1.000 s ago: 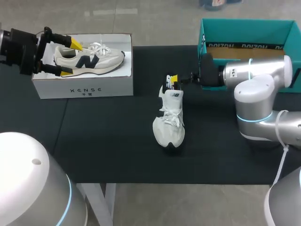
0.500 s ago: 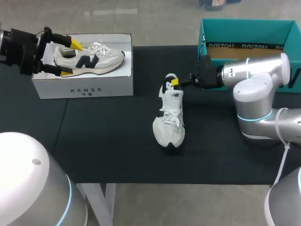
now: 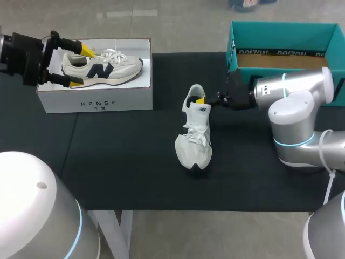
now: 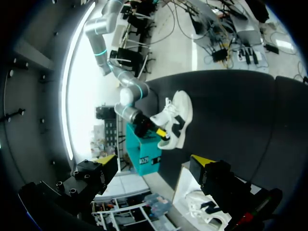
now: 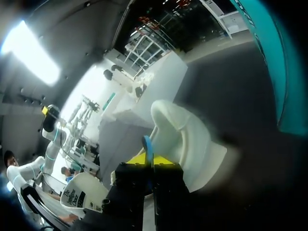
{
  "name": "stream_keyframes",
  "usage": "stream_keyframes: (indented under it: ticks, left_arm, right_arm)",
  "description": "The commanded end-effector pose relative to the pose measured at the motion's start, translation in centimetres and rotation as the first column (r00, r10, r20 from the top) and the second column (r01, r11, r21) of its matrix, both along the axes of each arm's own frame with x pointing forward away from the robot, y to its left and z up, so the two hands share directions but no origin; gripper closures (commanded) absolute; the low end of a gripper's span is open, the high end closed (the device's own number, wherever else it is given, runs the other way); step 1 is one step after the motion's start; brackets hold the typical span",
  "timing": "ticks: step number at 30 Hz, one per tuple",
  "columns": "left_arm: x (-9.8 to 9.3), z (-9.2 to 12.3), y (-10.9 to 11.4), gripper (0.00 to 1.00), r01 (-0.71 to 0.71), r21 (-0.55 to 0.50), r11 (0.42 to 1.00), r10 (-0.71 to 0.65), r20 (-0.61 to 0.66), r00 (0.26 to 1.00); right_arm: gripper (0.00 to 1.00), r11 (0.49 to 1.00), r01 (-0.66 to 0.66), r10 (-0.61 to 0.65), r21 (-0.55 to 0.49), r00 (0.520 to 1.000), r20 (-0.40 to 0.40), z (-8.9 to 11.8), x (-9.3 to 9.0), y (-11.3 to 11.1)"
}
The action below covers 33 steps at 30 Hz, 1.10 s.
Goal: Take the shoe out of the shoebox, open the shoe tongue, remove and reinsert the insole, then place the shoe into the shoebox
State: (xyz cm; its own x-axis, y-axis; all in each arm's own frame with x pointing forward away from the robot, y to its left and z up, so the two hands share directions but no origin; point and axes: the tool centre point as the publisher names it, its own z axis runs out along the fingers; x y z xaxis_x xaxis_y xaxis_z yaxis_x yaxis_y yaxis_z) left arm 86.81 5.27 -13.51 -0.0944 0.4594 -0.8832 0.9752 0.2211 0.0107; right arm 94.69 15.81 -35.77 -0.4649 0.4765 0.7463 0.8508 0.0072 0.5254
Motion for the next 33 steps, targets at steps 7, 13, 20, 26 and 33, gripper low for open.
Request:
stream_keyframes:
  ticks: [7, 13, 20, 26, 33]
  left_arm:
    - [0.0, 0.0, 0.0, 0.00, 0.000, 0.004, 1.000, 0.000, 0.000, 1.000]
    - [0.0, 0.0, 0.0, 0.00, 0.000, 0.004, 1.000, 0.000, 0.000, 1.000]
    - [0.0, 0.0, 0.0, 0.00, 0.000, 0.004, 1.000, 0.000, 0.000, 1.000]
    - [0.0, 0.0, 0.0, 0.00, 0.000, 0.004, 1.000, 0.000, 0.000, 1.000]
    - [0.0, 0.0, 0.0, 0.00, 0.000, 0.004, 1.000, 0.000, 0.000, 1.000]
  right_arm:
    - [0.00, 0.999, 0.002, -0.002, -0.032, 1.000, 0.002, 0.2, 0.0, 0.5]
    - [0.00, 0.998, -0.003, 0.005, -0.060, 1.000, 0.023, 1.2, 1.2, 0.0]
    - [0.00, 0.996, 0.009, -0.002, -0.094, 0.998, 0.069, 2.8, 3.7, -0.5]
    - [0.00, 0.984, 0.026, -0.023, -0.174, 1.000, 0.020, 3.6, 3.5, -1.1]
    - [0.00, 0.941, 0.027, -0.052, -0.339, 0.996, -0.066, 3.1, 1.6, -2.3]
